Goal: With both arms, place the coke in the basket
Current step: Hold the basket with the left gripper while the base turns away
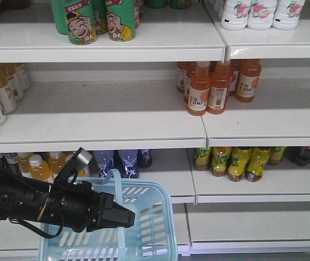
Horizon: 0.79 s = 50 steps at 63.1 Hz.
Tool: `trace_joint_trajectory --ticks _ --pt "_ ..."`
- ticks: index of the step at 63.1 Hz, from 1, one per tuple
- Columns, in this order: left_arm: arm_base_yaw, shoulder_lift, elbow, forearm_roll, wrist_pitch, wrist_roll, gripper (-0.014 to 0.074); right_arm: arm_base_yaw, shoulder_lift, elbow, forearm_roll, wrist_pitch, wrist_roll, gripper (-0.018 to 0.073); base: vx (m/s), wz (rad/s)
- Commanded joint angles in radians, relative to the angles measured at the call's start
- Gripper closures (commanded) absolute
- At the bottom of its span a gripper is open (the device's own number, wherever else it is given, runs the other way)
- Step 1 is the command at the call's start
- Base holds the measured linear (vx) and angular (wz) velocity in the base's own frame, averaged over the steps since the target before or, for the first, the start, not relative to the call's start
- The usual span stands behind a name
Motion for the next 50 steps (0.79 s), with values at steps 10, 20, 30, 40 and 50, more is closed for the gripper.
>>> trace_joint_trajectory --ticks 10,20,30,40,50 --pt "-0.007 -0.045 -0.02 -0.064 -0.044 0.007 0.0603 -0.002 -0.014 0.019 -0.004 -0.072 0.0 0.0569 0.0 0.0" --pt "-0.007 -0.045 -0.02 -0.064 -0.044 0.007 0.0603 -0.002 -0.014 0.019 -0.004 -0.072 0.0 0.0569 0.0 0.0" --pt "-0.007 -0.045 -0.02 -0.064 -0.044 0.007 0.0603 -0.002 -0.014 0.019 -0.004 -0.074 0.0 0.0569 0.0 0.0" --pt "-0.007 -0.045 -0.02 -0.064 -0.044 0.007 0.0603 -0.002 -0.014 0.019 -0.004 -0.074 0.0 0.0569 0.0 0.0" --pt "-0.007 -0.045 -0.02 -0.064 -0.044 0.007 0.0603 -0.002 -0.014 0.019 -0.004 -0.074 0.0 0.0569 0.0 0.0"
